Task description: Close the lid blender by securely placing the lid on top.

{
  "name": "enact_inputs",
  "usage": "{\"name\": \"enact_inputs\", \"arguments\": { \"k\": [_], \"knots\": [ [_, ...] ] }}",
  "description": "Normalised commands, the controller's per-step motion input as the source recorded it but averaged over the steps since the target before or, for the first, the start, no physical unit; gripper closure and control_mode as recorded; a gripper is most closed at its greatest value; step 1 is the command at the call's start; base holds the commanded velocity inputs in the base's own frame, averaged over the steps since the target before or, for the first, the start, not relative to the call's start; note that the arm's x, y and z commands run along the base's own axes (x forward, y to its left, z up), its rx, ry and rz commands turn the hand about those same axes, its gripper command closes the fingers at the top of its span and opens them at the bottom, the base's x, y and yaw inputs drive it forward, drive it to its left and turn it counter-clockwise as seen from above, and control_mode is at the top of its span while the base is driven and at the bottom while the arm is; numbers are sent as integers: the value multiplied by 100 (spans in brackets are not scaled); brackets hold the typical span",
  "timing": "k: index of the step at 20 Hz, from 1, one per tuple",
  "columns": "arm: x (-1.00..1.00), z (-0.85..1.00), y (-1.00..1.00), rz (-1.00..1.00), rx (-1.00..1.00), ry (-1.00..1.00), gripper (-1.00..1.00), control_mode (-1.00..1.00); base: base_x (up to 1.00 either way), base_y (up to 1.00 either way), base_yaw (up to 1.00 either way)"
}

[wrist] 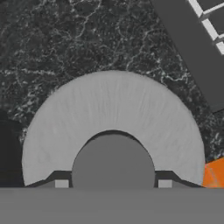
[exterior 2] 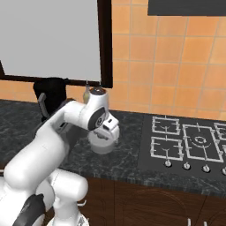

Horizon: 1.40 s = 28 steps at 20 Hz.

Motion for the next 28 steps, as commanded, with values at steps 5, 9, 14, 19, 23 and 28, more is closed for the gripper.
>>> {"name": "enact_inputs", "arguments": {
  "k": [5,9,14,19,23,28],
  "knots": [
    [-9,100,12,-4,0,-34,100,-100,0,0,0],
    [0,100,19,0,0,-22,100,-100,0,0,0],
    [0,100,28,0,-3,-21,100,-100,0,0,0],
    [0,100,31,0,-7,-14,100,-100,0,0,0],
    [0,100,6,0,-5,-5,100,-100,0,0,0],
    [0,100,0,0,0,5,100,-100,0,0,0]
  ]
}}
